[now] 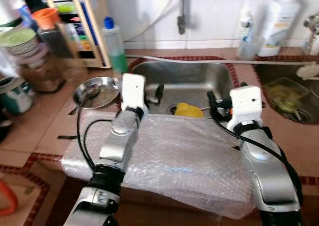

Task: Kitchen organization

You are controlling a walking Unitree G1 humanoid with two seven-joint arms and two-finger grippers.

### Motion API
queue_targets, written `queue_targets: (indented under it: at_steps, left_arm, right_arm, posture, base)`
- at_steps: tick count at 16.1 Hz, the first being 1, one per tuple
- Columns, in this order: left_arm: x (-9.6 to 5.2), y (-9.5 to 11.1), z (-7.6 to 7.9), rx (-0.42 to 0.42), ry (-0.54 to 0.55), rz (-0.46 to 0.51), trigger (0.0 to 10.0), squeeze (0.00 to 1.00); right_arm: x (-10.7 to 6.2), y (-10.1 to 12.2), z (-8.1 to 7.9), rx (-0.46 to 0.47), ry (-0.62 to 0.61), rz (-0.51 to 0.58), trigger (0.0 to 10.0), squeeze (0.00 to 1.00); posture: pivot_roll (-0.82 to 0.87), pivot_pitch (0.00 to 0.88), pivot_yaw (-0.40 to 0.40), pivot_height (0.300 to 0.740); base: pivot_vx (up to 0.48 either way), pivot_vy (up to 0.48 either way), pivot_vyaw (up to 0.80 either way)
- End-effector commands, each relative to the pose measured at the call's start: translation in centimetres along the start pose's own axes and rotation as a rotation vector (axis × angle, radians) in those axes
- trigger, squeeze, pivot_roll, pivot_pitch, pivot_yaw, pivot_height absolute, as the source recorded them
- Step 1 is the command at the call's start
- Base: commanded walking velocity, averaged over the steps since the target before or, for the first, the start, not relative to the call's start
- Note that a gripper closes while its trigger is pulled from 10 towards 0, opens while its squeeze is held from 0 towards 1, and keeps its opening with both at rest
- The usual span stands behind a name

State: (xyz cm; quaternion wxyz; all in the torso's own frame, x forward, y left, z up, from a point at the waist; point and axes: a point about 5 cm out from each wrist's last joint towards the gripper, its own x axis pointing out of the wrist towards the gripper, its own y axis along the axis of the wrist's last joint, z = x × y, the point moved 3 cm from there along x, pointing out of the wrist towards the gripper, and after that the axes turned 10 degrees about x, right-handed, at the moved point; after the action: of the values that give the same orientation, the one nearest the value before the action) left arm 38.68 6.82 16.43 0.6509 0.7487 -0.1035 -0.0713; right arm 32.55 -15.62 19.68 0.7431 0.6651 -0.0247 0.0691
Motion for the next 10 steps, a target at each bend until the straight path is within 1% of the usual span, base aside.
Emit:
queue_targets:
  at_steps: [1,4,5,6,7,8,9,10]
  left_arm:
    - [0.3,0.1,-0.3,0.020,0.021,-0.017,10.0,0.00]
    - [0.5,-1.8,-0.8,0.058,0.062,-0.087,10.0,0.00]
    - [0.5,-2.0,-1.0,0.061,0.072,-0.095,10.0,0.00]
    - [0.5,-2.2,-1.7,0.073,0.102,-0.095,10.0,0.00]
    - [0.6,-2.1,-2.6,0.095,0.149,-0.091,10.0,0.00]
    - [0.7,-1.9,-3.4,0.097,0.181,-0.087,10.0,0.00]
    - [0.7,-1.9,-3.9,0.105,0.201,-0.086,10.0,0.00]
    - [0.8,-1.8,-4.1,0.108,0.209,-0.083,10.0,0.00]
  right_arm:
    - [-0.3,0.5,0.1,-0.009,-0.007,0.013,10.0,0.00]
    - [-0.5,0.4,0.2,-0.009,-0.015,0.004,10.0,0.00]
    - [-0.4,0.4,0.1,-0.009,-0.013,0.004,10.0,0.00]
    - [-0.3,0.5,0.0,-0.010,-0.007,0.004,10.0,0.00]
    - [-0.3,0.5,-0.2,-0.008,0.001,0.004,10.0,0.00]
    - [-0.2,0.6,-0.4,-0.006,0.010,0.005,10.0,0.00]
    - [-0.2,0.5,-0.6,-0.005,0.017,0.004,10.0,0.00]
    - [-0.1,0.5,-0.7,-0.004,0.020,0.004,10.0,0.00]
  posture:
    - [-0.35,0.141,0.148,0.740]
    - [-0.35,0.142,0.151,0.740]
    - [-0.35,0.142,0.151,0.740]
    - [-0.34,0.141,0.148,0.740]
    - [-0.33,0.141,0.147,0.740]
    - [-0.33,0.141,0.145,0.740]
    - [-0.33,0.140,0.142,0.740]
    - [-0.32,0.139,0.141,0.740]
  base:
    - [0.000,0.000,0.00]
    - [0.000,0.000,0.00]
    - [0.000,0.000,0.00]
    - [0.000,0.000,0.00]
    - [0.000,0.000,0.00]
    - [0.000,0.000,0.00]
    - [0.000,0.000,0.00]
    - [0.000,0.000,0.00]
